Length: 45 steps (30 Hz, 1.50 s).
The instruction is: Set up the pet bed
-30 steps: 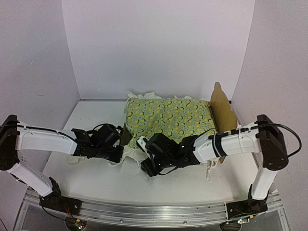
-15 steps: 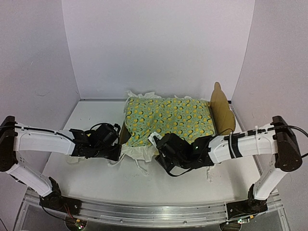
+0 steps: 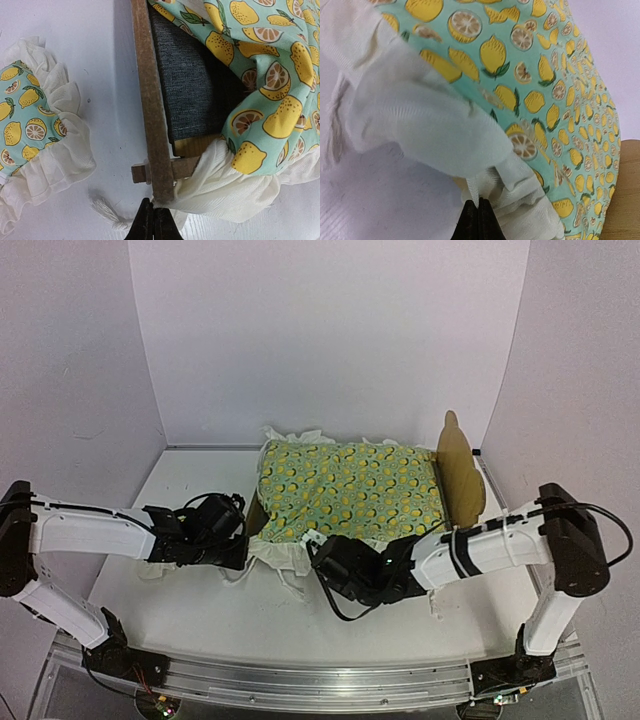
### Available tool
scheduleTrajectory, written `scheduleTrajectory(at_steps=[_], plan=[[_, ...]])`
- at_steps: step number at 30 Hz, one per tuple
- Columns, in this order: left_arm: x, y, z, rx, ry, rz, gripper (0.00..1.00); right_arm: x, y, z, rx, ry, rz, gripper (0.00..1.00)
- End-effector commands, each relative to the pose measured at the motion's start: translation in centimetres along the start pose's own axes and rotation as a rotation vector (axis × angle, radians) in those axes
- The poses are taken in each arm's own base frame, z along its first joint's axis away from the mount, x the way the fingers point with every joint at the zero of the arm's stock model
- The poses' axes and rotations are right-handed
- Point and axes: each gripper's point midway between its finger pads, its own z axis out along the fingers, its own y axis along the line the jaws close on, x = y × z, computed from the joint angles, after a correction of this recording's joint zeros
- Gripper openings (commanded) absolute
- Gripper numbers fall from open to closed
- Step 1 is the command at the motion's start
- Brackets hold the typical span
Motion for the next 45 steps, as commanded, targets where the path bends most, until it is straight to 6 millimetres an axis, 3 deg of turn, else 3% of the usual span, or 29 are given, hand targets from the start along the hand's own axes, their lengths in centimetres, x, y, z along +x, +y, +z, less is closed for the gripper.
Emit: scheduleTrajectory(at_steps=[1, 4, 9, 12, 15, 19, 23, 25, 28, 31, 33, 35, 39, 40, 45], plan=[[-0.3, 2.2, 0.3, -0.079, -0.014, -0.012, 0.00, 3.1, 2.5, -4.1, -0.372, 0.066, 0.048, 0.00], [-0.2, 2.7, 0.4, -0.086, -0.005, -0.007, 0.00, 5.4, 4.5, -5.4, -0.534, 0.140, 0.103, 0.00], [0.5, 3.0, 0.6, -0.077, 0.022, -0.009, 0.00, 7.0, 4.1, -4.0, -0.499, 0.204, 0.196, 0.00], [2.2, 3.9, 1.0, -0.105, 0.061, -0.042, 0.00, 6.0, 3.8, -2.3, -0.478, 0.188, 0.286, 0.00], [3.9, 5.0, 1.4, -0.144, 0.085, -0.095, 0.00, 3.3, 4.3, -0.9, -0.482, 0.136, 0.340, 0.00], [5.4, 5.2, 1.6, -0.133, 0.114, -0.182, 0.00, 0.7, 3.8, 0.3, -0.449, 0.123, 0.398, 0.19], [6.8, 4.0, 1.6, -0.057, 0.169, -0.186, 0.02, 0.3, 2.6, -1.2, -0.460, 0.105, 0.393, 0.39], [6.0, 2.6, 0.2, 0.039, 0.146, -0.169, 0.24, 0.1, 2.2, -2.5, -0.494, 0.089, 0.386, 0.46], [2.3, 0.5, -3.7, 0.208, 0.026, -0.153, 0.60, 0.4, 1.4, -4.6, -0.534, 0.078, 0.390, 0.56], [-2.1, -0.4, -7.7, 0.335, -0.102, -0.163, 0.76, 0.4, 0.0, -6.5, -0.549, 0.056, 0.412, 0.72], [-4.5, -0.2, -9.0, 0.380, -0.136, -0.183, 0.80, -0.2, -1.6, -7.8, -0.528, 0.034, 0.421, 0.77], [-6.6, 0.1, -9.1, 0.389, -0.171, -0.188, 0.83, -1.1, -4.8, -8.8, -0.433, 0.017, 0.439, 0.82], [-10.2, 1.5, -5.9, 0.334, -0.169, -0.190, 0.85, -1.3, -14.3, -10.8, -0.092, 0.047, 0.490, 0.93], [-11.4, 1.5, -5.1, 0.351, -0.187, -0.189, 0.85, -1.4, -17.5, -11.5, 0.014, 0.046, 0.520, 0.95], [-14.1, 0.4, -1.3, 0.434, -0.159, -0.158, 0.86, 2.6, -26.5, -11.1, 0.209, 0.171, 0.641, 0.98]])
